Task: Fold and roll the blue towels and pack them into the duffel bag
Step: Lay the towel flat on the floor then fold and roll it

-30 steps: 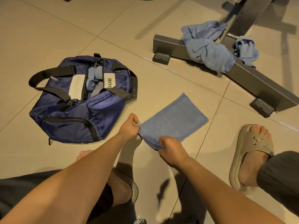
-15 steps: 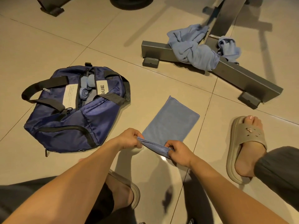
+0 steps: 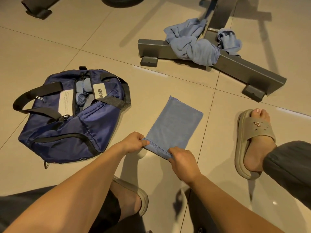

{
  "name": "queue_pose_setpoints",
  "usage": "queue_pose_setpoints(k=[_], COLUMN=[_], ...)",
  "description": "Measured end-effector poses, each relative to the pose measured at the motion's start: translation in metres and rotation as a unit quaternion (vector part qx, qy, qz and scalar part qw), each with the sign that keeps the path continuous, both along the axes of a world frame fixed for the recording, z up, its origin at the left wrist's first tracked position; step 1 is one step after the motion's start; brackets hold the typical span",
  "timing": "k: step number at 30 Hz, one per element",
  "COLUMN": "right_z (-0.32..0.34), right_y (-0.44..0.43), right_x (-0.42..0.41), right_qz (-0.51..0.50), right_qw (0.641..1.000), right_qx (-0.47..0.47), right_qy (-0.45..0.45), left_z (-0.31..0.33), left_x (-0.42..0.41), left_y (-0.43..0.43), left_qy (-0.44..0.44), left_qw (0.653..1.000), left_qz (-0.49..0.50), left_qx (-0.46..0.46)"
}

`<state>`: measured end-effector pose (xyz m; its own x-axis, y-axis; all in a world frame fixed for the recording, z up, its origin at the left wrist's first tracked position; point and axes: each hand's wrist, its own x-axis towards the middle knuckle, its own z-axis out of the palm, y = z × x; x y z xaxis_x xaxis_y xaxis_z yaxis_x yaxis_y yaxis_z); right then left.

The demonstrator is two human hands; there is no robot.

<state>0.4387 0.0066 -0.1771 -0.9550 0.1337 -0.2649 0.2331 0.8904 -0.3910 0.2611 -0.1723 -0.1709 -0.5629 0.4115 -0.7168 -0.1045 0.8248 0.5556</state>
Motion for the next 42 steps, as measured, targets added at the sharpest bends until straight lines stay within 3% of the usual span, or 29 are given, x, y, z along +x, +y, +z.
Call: queue_pose_setpoints(k=[6, 9, 14, 19, 21, 24, 26, 30, 35, 40, 42], right_z=[0.005, 0.003, 0.001, 0.004, 0.003, 0.003, 0.003, 0.006, 0.008, 0.005, 0.002], right_y=[0.016, 0.014, 0.004, -0.001, -0.002, 0.001, 0.003, 0.005, 0.006, 0.004, -0.001], right_x=[-0.004, -0.005, -0.01, -0.005, -0.004, -0.008, -0.01, -0.014, -0.013, -0.005, 0.001], right_qz=[-0.11, -0.13, -0.24, -0.201, -0.162, -0.175, -0.202, -0.248, -0.189, -0.018, 0.024], right_qw=[0.984, 0.981, 0.957, 0.978, 0.985, 0.983, 0.977, 0.964, 0.98, 0.99, 0.988], right_qx=[-0.11, -0.079, -0.086, 0.009, 0.023, 0.015, -0.004, -0.048, 0.0, 0.132, 0.136], right_qy=[-0.082, -0.116, -0.139, -0.056, -0.046, -0.063, -0.065, -0.079, -0.06, 0.044, 0.069], left_z=[-0.006, -0.009, -0.014, -0.008, -0.004, -0.003, -0.007, -0.019, -0.024, -0.02, -0.015], left_x=[0.011, 0.014, 0.022, 0.029, 0.035, 0.052, 0.062, 0.06, 0.052, 0.048, 0.045], left_y=[-0.003, 0.001, 0.004, 0.006, 0.005, 0.005, 0.006, 0.004, 0.007, 0.011, 0.018], left_qy=[0.017, 0.041, 0.11, 0.197, 0.285, 0.421, 0.451, 0.484, 0.513, 0.468, 0.434], left_qw=[0.997, 0.996, 0.991, 0.978, 0.957, 0.887, 0.85, 0.808, 0.778, 0.807, 0.828], left_qz=[0.068, 0.079, 0.016, 0.02, -0.044, -0.162, -0.238, -0.312, -0.345, -0.355, -0.351], left_qx=[0.018, 0.002, -0.081, -0.062, -0.017, 0.1, 0.132, 0.122, 0.11, 0.058, 0.041])
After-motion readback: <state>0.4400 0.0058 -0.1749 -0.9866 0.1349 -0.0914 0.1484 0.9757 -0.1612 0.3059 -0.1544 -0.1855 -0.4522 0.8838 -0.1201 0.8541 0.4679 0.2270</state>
